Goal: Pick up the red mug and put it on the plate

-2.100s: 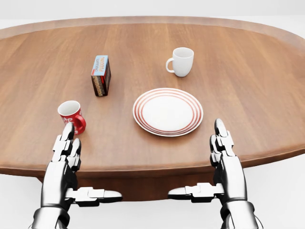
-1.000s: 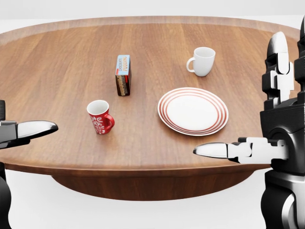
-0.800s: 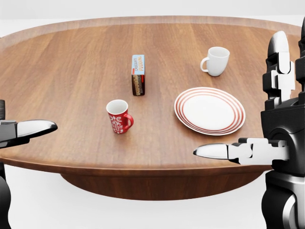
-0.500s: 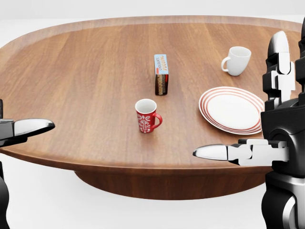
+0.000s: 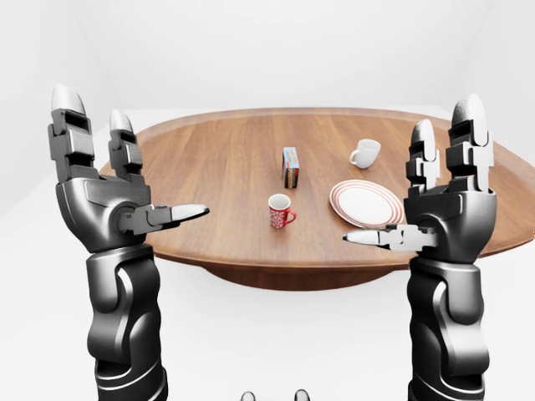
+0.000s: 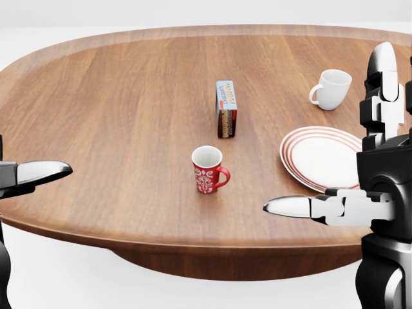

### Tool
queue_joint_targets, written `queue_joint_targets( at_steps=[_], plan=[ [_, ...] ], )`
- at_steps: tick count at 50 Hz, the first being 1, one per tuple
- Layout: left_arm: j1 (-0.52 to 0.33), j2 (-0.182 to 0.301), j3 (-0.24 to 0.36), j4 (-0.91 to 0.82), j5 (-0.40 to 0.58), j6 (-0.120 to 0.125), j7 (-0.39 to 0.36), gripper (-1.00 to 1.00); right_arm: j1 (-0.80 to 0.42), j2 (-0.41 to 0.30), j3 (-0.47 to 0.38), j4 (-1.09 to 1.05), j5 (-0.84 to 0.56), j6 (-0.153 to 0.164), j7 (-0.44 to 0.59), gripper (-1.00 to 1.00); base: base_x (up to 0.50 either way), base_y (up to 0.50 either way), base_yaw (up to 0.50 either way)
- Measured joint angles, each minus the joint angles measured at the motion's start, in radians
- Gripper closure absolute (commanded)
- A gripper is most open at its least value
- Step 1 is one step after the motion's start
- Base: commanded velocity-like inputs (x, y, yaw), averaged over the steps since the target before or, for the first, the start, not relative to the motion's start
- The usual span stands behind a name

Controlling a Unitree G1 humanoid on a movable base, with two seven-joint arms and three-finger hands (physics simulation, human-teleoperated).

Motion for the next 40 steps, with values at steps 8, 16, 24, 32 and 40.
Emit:
queue_joint_targets(
  at_steps=[8,16,24,32,40],
  plan=[
    [-0.001,0.0,0.001,0.003,-0.002,0.0,0.0,-1.0,-0.001,0.0,0.001,-0.005,0.008,0.0,0.002,-1.0,0.5,0.0,0.0],
    [-0.002,0.001,0.002,0.005,-0.004,0.0,0.0,-1.0,-0.001,0.0,0.003,-0.006,0.013,0.0,0.004,-1.0,0.5,0.0,0.0],
    [-0.004,0.003,0.004,0.003,-0.009,0.0,0.003,-1.0,-0.001,0.0,0.003,-0.011,0.017,0.0,0.005,-1.0,0.5,0.0,0.0],
    [-0.006,0.004,0.005,0.004,-0.012,0.0,0.004,-1.0,-0.002,0.0,0.004,-0.013,0.019,0.0,0.007,-1.0,0.5,0.0,0.0],
    [-0.01,0.007,0.008,0.006,-0.018,0.0,0.006,-1.0,-0.003,0.001,0.007,-0.014,0.021,0.0,0.009,-1.0,0.5,0.0,0.0]
  ],
)
